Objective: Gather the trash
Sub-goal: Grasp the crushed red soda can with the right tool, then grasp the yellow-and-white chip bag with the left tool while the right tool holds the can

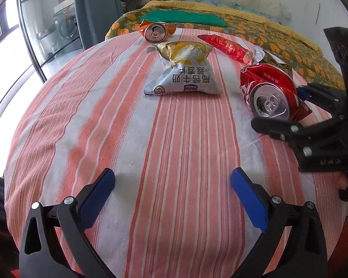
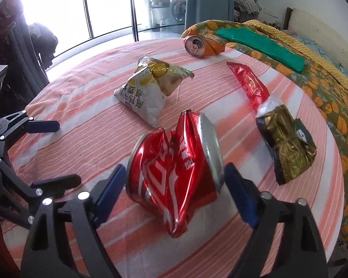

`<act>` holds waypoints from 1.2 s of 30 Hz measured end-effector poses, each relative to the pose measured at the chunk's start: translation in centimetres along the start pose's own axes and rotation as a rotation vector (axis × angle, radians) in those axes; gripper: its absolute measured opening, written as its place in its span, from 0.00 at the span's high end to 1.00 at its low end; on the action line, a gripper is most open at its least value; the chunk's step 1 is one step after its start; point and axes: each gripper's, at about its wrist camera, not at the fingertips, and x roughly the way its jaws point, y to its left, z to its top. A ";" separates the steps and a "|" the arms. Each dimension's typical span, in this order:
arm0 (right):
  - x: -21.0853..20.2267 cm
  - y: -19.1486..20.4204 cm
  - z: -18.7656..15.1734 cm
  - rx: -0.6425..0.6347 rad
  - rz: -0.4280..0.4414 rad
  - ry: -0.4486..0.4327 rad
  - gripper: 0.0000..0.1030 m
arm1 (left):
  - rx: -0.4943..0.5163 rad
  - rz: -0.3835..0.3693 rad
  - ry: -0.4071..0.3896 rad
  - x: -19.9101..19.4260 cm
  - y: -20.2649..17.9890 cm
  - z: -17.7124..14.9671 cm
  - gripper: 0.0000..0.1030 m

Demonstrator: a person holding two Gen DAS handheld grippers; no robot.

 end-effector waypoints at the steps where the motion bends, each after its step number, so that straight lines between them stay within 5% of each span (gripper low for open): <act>1: 0.1 -0.2 0.0 0.014 -0.006 0.006 0.41 | 0.000 0.001 0.000 0.0 0.0 0.0 0.04; 11: -4.8 -0.1 -5.8 0.215 -0.180 0.046 0.41 | 0.001 0.003 0.000 0.0 0.0 0.0 0.04; 16: -5.7 1.5 -8.2 0.243 -0.225 -0.011 0.38 | 0.001 0.005 0.000 0.0 0.0 0.0 0.04; 18: -5.5 1.2 -8.5 0.280 -0.228 -0.026 0.27 | 0.001 0.006 0.000 0.1 0.0 0.1 0.04; 26: -5.8 1.2 -8.9 0.298 -0.221 -0.041 0.25 | -0.004 0.002 -0.002 -0.1 0.0 0.0 0.04; 36: -5.7 1.4 -9.0 0.295 -0.232 -0.041 0.24 | -0.016 0.007 -0.062 2.0 -1.7 7.1 0.04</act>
